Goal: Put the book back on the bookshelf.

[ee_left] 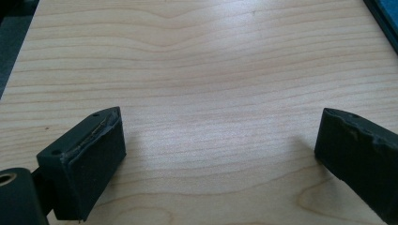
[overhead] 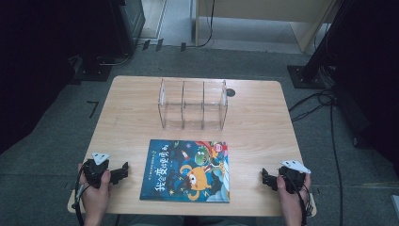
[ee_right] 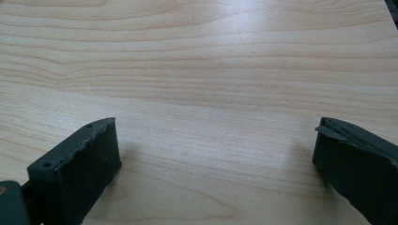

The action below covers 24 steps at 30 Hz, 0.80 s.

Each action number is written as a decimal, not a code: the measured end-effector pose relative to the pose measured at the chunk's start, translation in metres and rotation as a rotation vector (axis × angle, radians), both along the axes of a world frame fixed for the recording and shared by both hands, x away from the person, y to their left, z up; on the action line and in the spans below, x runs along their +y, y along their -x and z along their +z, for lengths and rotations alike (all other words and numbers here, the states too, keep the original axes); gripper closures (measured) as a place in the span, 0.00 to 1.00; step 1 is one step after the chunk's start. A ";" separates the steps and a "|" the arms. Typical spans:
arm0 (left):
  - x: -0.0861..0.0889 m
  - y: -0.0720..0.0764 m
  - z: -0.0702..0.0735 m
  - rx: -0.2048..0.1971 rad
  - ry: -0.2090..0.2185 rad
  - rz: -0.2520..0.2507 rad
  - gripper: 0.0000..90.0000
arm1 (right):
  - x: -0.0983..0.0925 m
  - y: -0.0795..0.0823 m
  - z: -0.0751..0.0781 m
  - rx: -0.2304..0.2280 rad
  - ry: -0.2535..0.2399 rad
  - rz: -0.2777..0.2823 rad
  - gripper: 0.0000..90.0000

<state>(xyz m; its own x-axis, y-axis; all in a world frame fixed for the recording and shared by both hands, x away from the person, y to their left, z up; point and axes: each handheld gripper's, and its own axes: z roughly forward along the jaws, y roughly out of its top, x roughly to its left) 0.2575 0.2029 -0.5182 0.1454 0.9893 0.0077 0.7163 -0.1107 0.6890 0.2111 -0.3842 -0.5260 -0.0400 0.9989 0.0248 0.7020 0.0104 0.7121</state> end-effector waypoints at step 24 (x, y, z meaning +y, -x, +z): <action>-0.010 0.010 0.010 -0.048 0.001 -0.020 0.03 | 0.034 0.012 0.012 -0.054 -0.101 0.083 0.07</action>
<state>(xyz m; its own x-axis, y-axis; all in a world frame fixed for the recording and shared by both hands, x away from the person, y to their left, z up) 0.2476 0.1927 -0.5080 0.1647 0.9862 0.0147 0.6797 -0.1243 0.7229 0.1994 -0.3502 -0.5136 -0.1259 0.9847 0.1203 0.6623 -0.0068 0.7492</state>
